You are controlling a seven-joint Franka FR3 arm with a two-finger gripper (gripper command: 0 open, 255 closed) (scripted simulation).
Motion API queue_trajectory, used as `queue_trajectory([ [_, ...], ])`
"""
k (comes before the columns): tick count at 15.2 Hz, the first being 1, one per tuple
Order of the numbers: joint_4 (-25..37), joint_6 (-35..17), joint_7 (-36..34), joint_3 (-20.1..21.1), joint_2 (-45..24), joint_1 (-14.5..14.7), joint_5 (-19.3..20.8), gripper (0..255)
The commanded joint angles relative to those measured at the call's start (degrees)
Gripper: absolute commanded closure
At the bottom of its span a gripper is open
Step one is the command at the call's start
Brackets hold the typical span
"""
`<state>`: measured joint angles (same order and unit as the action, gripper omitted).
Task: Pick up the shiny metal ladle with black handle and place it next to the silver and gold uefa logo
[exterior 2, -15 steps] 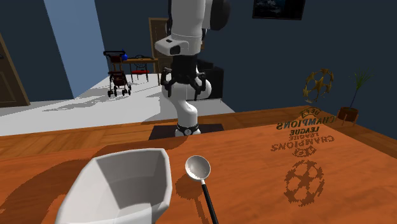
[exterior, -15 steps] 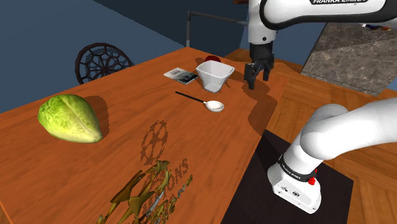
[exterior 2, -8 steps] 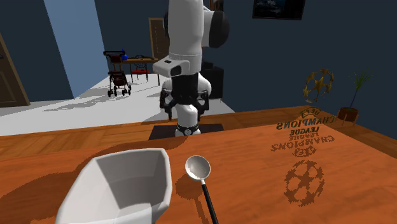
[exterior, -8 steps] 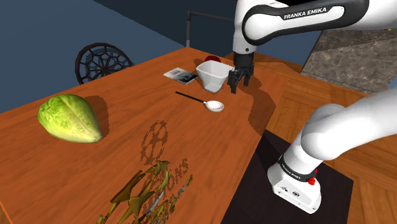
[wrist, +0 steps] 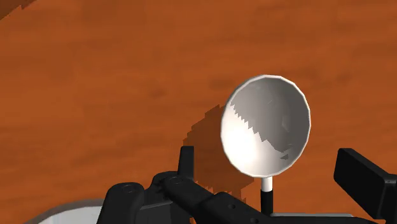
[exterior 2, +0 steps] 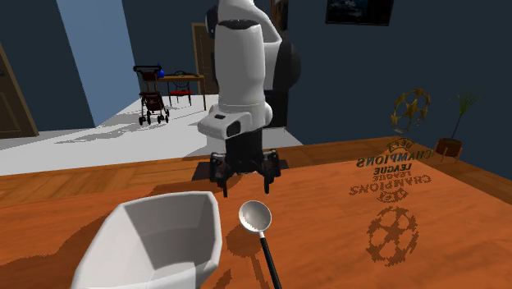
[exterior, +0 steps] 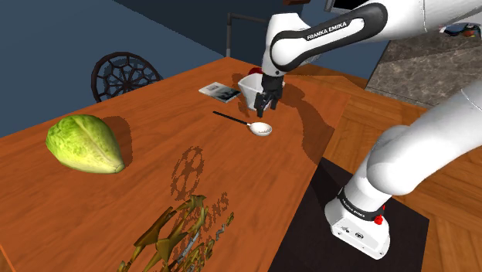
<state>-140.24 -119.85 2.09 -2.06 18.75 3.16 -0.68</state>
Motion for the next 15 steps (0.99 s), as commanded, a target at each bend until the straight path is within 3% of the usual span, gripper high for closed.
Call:
queue_trajectory([
  [1,1.46,-3.80,2.00,-0.39,-3.45,0.68,-1.33,0],
  [8,8.55,-15.04,9.97,-0.79,-16.58,2.92,-7.87,0],
  [15,7.48,-19.56,10.64,-0.47,-20.01,3.15,-8.85,0],
])
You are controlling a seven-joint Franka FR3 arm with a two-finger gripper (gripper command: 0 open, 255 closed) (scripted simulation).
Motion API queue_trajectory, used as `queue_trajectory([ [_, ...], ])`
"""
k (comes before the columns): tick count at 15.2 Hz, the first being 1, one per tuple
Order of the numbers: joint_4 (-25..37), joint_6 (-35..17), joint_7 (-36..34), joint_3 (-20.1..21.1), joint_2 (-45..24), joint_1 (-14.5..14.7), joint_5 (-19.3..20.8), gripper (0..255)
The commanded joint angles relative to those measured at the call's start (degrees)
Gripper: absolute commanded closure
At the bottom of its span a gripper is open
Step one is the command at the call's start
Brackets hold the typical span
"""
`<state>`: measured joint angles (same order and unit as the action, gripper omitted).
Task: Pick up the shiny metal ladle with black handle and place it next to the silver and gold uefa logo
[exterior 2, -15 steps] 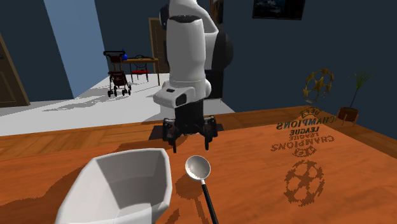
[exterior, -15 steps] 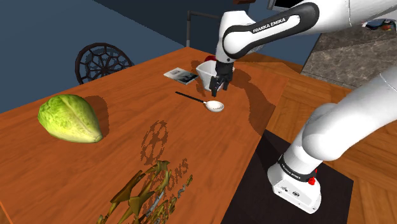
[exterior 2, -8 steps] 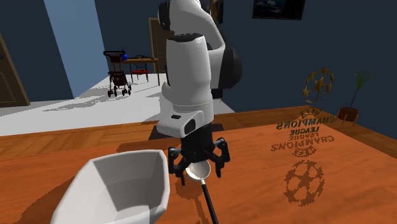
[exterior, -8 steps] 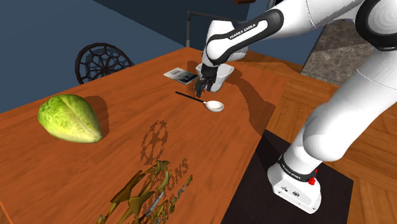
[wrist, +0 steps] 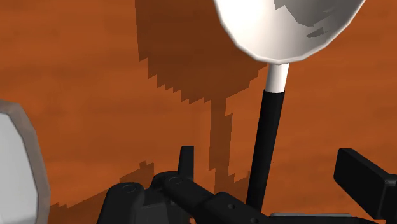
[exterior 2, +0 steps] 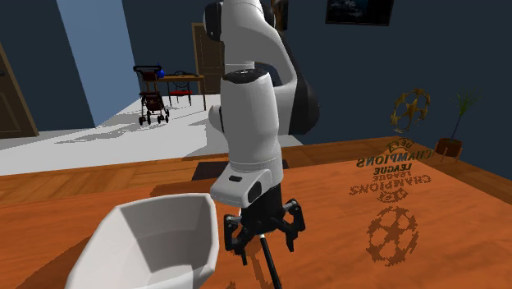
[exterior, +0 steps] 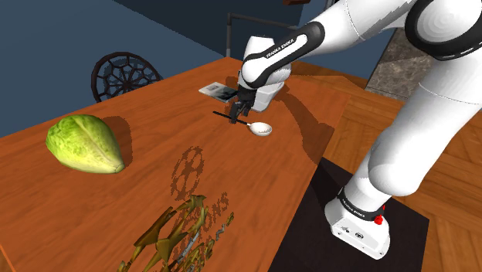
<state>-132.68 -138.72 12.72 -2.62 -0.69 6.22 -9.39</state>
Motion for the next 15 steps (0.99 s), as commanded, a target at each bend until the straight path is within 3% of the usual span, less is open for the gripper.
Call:
queue_trajectory([
  [1,-0.30,-1.85,0.20,0.17,-1.52,0.16,-0.42,0],
  [9,-0.30,-1.85,0.20,0.17,-1.51,0.15,-0.42,0],
  [10,-0.30,-1.85,0.20,0.17,-1.51,0.15,-0.42,255],
  [15,-0.37,-1.87,0.20,0.17,-1.46,0.16,-0.43,255],
])
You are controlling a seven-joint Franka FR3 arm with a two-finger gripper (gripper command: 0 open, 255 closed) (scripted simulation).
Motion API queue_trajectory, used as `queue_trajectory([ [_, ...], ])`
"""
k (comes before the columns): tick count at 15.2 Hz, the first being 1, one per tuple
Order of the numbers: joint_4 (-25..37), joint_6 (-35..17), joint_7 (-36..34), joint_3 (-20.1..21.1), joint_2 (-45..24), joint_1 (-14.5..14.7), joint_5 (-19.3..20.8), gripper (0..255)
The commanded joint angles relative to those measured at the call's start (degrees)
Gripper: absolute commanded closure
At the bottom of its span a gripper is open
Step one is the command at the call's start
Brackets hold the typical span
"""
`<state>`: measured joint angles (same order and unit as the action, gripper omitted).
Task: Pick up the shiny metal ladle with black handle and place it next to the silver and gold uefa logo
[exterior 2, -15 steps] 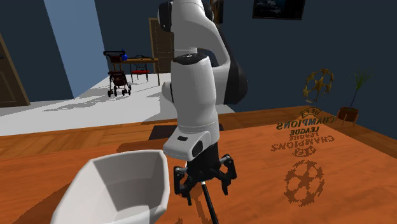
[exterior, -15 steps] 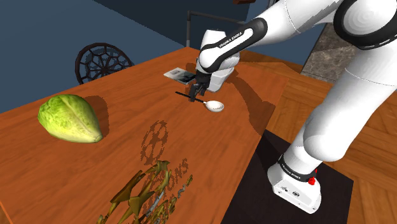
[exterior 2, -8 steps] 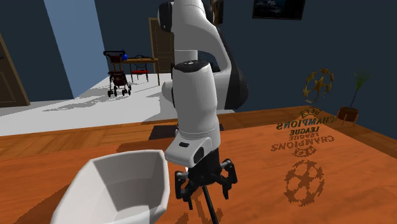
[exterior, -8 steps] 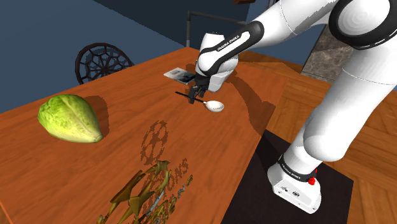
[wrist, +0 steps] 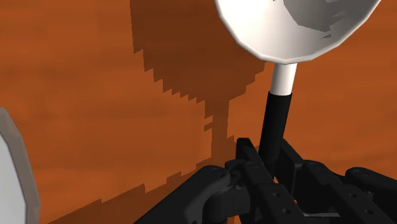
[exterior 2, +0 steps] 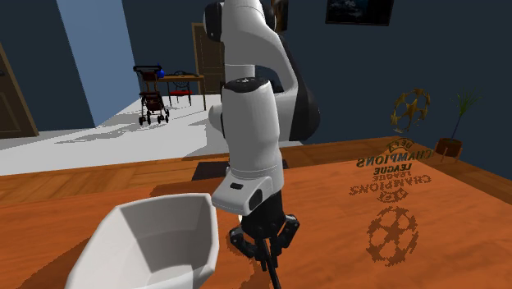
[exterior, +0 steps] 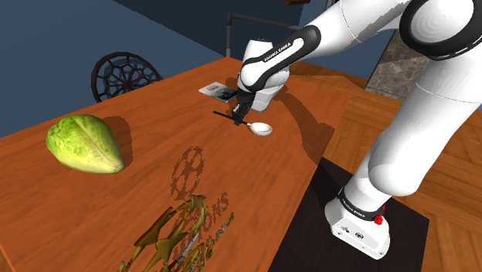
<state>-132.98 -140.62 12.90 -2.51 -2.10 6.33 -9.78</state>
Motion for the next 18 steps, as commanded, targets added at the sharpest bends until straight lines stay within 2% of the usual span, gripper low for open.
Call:
queue_trajectory([
  [1,-0.04,0.02,-0.03,0.09,-0.08,0.07,-0.02,255],
  [4,0.00,0.05,0.02,0.06,-0.10,0.05,-0.02,255],
  [18,4.51,10.68,-2.18,-0.11,6.14,-0.14,1.99,255],
])
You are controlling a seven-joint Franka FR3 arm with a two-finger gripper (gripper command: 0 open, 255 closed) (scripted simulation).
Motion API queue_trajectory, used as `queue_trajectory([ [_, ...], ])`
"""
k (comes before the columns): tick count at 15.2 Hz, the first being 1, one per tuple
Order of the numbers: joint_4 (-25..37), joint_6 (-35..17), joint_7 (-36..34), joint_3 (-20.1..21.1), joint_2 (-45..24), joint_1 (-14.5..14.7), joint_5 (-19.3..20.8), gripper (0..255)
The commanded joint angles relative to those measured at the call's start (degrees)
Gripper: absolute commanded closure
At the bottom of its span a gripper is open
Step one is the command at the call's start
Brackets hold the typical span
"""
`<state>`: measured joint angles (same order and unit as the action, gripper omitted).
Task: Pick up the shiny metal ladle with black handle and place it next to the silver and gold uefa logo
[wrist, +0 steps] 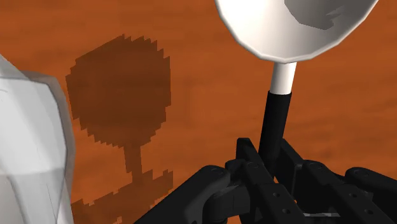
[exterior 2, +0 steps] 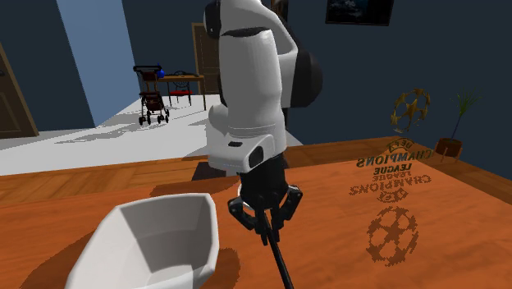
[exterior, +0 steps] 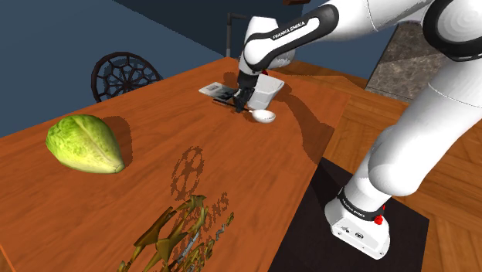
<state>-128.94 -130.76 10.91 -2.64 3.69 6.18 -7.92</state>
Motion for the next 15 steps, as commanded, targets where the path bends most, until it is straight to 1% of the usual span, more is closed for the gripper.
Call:
queue_trajectory([
  [1,0.88,1.59,-0.32,0.02,0.69,-0.01,0.23,255],
  [15,7.97,12.25,-1.83,-0.01,4.35,-0.18,1.31,255],
])
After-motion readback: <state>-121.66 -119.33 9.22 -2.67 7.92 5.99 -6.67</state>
